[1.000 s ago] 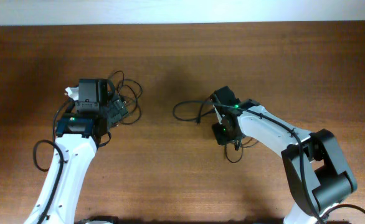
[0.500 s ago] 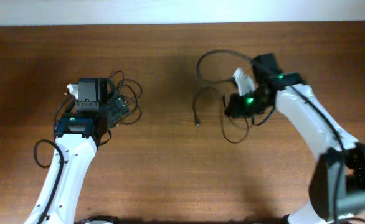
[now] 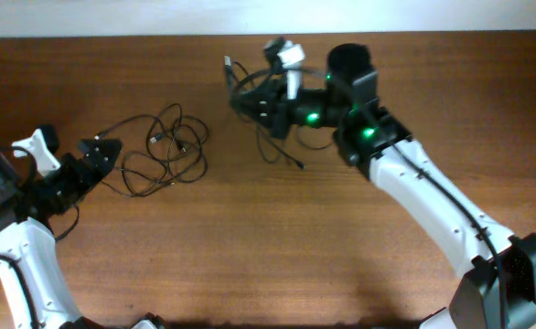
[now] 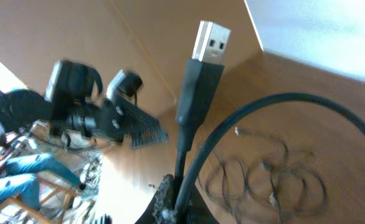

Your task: Untangle cables

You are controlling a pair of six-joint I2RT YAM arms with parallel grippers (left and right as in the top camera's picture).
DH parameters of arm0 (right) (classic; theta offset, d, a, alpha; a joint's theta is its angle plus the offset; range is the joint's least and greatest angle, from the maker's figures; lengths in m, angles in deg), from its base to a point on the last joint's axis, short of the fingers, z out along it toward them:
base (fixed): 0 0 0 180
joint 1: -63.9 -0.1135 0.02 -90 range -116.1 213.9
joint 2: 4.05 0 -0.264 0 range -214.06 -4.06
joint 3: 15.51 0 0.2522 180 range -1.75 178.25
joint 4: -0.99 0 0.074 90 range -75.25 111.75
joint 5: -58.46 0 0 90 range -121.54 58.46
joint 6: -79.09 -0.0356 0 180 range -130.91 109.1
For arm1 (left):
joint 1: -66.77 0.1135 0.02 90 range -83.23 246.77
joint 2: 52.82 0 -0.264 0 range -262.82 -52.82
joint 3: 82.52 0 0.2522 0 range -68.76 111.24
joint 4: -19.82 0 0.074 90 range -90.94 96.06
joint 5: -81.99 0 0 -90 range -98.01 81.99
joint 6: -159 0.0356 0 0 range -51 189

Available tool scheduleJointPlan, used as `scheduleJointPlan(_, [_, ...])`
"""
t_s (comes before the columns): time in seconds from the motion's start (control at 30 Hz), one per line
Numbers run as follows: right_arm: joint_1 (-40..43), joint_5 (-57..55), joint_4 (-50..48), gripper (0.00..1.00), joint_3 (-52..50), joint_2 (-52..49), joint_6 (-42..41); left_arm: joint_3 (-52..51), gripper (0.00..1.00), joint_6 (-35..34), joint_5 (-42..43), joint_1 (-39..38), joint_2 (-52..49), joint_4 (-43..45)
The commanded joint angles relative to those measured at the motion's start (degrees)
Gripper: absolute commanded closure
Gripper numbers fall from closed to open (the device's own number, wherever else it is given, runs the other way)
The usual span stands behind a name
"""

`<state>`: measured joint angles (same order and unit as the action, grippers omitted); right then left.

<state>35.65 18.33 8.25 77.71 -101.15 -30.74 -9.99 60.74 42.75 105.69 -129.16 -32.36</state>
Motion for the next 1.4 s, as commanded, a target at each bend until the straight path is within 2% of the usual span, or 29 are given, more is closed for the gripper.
scheduleJointPlan(0.0, [-5.9,-17.6,-5.0,0.96,0.6,0.7,-1.9,0.1,0.01,1.7,-11.8,1.2,0.0,-2.4])
scheduleJointPlan(0.07, [-8.5,-22.4,-9.4,0.96,0.6,0.2,-1.9,0.1,0.01,1.7,-11.8,1.2,0.0,-2.4])
scheduleJointPlan(0.13, [-9.6,-25.3,-8.0,0.96,0.6,0.2,-1.9,0.1,0.01,1.7,-12.2,1.2,0.0,-2.4])
scheduleJointPlan(0.23, [-7.7,-33.7,10.2,0.96,0.6,0.2,-1.6,0.1,0.01,1.7,-12.9,1.2,0.0,-2.4])
scheduleJointPlan(0.37, [-3.4,-39.8,29.3,0.96,0.6,0.1,-1.6,0.1,0.01,1.7,-12.9,1.2,0.0,-2.4])
scheduleJointPlan(0.53, [0.7,-44.6,47.5,0.96,0.6,-1.5,-1.4,0.1,0.01,1.7,-12.9,1.2,0.0,-2.4])
scheduleJointPlan(0.67, [0.9,-44.8,53.3,0.96,0.2,-5.8,-1.4,0.1,0.01,1.7,-12.9,1.2,0.0,-2.4])
scheduleJointPlan(0.87, [0.9,-44.3,56.1,0.95,0.2,-10.3,1.0,0.1,0.01,1.7,-12.9,1.1,0.0,-2.4])
scheduleJointPlan(0.93, [0.9,-44.3,56.0,0.83,0.2,-10.3,1.0,0.1,0.01,1.7,-12.9,0.3,0.0,-2.4])
scheduleJointPlan(1.0, [0.9,-44.3,56.4,0.76,0.2,-10.3,1.0,0.1,0.01,1.7,-12.9,-0.8,0.0,-2.0])
scheduleJointPlan(1.03, [0.9,-44.3,56.7,0.65,0.2,-10.3,1.0,0.1,0.01,1.7,-12.9,-1.1,0.0,-1.7])
scheduleJointPlan(1.07, [0.9,-44.3,57.0,0.47,0.2,-10.3,1.3,0.1,0.01,1.7,-12.9,-1.4,0.0,-1.6])
scheduleJointPlan(1.1, [0.9,-44.3,57.1,0.38,0.2,-10.3,2.2,0.1,0.01,1.7,-12.9,-1.5,0.0,-1.5])
scheduleJointPlan(1.2, [1.9,-41.2,55.9,0.26,0.3,-10.3,4.1,0.1,0.01,1.7,-12.9,-3.1,0.0,-1.0])
scheduleJointPlan(1.27, [4.9,-30.9,54.7,0.24,0.3,-10.2,7.4,0.1,0.01,1.7,-12.9,-5.7,0.0,0.3])
scheduleJointPlan(1.37, [11.5,-25.8,54.1,0.23,0.3,-10.2,7.4,0.1,0.01,1.7,-12.9,-11.5,0.0,2.4])
